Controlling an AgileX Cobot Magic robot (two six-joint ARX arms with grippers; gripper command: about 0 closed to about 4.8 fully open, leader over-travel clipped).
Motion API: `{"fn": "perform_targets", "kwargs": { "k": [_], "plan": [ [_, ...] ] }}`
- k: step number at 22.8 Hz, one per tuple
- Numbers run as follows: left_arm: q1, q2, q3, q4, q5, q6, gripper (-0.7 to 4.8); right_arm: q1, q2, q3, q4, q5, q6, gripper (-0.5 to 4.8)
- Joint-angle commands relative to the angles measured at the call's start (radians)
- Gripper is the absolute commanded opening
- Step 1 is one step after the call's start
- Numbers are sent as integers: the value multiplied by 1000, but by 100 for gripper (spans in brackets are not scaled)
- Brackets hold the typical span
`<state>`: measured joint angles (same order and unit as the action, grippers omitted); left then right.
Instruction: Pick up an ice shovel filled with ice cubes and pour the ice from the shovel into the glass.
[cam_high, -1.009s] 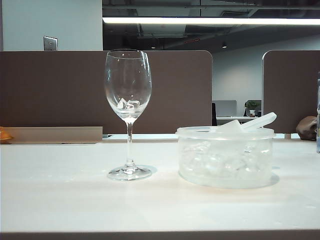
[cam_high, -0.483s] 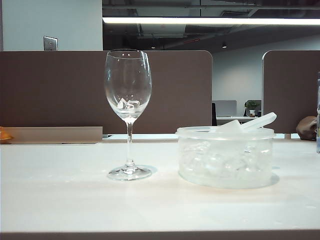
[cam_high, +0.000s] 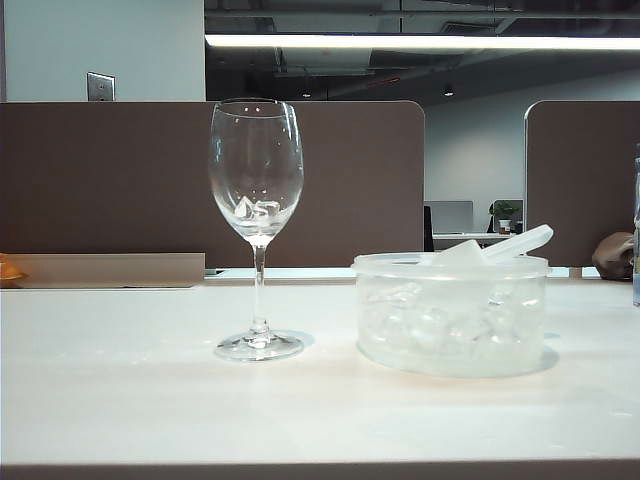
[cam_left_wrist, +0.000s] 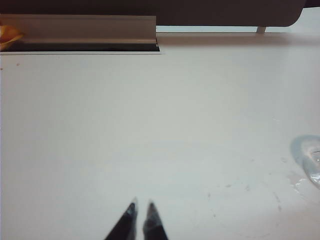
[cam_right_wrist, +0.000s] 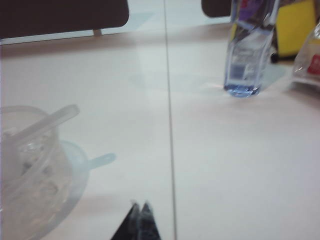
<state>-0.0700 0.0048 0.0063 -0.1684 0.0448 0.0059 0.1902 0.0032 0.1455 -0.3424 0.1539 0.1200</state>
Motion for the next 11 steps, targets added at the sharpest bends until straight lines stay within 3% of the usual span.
{"fn": "perform_targets", "kwargs": {
  "k": [1,5,11],
  "plan": [
    [0,1,1,10,3,-3,29,-45,-1,2,26,0,-47,-1],
    [0,1,1,10,3,-3,29,-103,-1,-31,69,1,-90,-1],
    [0,1,1,9,3,-3,29,-100,-1,-95,116,-3,-122,-1]
  ]
}}
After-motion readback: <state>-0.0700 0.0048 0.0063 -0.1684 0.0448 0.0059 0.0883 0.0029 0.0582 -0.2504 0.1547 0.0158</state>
